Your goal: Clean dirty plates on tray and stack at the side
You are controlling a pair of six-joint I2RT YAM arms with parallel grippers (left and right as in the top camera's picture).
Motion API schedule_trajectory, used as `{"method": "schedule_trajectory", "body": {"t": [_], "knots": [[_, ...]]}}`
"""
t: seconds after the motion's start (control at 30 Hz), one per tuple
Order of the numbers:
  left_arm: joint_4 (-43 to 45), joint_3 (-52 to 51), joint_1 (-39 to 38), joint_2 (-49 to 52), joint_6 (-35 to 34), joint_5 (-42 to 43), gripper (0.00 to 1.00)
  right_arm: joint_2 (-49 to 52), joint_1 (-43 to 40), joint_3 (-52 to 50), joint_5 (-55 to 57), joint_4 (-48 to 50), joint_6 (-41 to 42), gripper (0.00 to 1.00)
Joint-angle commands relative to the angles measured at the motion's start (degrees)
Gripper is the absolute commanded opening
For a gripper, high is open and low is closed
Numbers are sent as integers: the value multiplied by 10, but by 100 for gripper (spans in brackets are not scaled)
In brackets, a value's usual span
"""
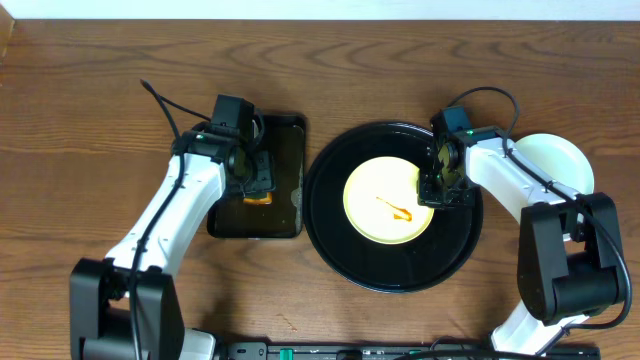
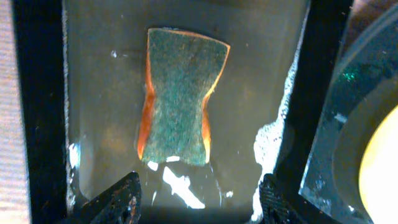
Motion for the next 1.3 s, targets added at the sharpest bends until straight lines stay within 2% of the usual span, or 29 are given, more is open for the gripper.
{"method": "schedule_trajectory", "body": {"t": [0.0,0.43,0.47,0.5,0.57,0.6,0.73,1.03,1.17,1.27], "knots": [[13,-5,1,29,0,-4,62,10,-3,-17,3,4,2,1],[85,-5,1,129,-1,-52,60,10,-3,-17,3,1,2,1],[87,-5,1,134,-1,-52,52,10,-3,-17,3,1,2,1],[90,-5,0,141,-1,-50,28,10,-3,-17,3,1,2,1],[90,-5,0,142,-1,-48,10,10,-3,-17,3,1,2,1],[90,-5,0,141,-1,-43,8,10,-3,-17,3,0,2,1],[80,-4,0,116,0,-31,8,10,-3,-17,3,0,1,1],[44,-4,0,-5,-3,-31,7,10,-3,-17,4,0,-1,1],[31,-5,0,-10,-26,-28,8,10,-3,-17,4,-1,-1,1],[35,-9,0,-9,-29,15,7,10,-3,-17,3,0,0,1]]}}
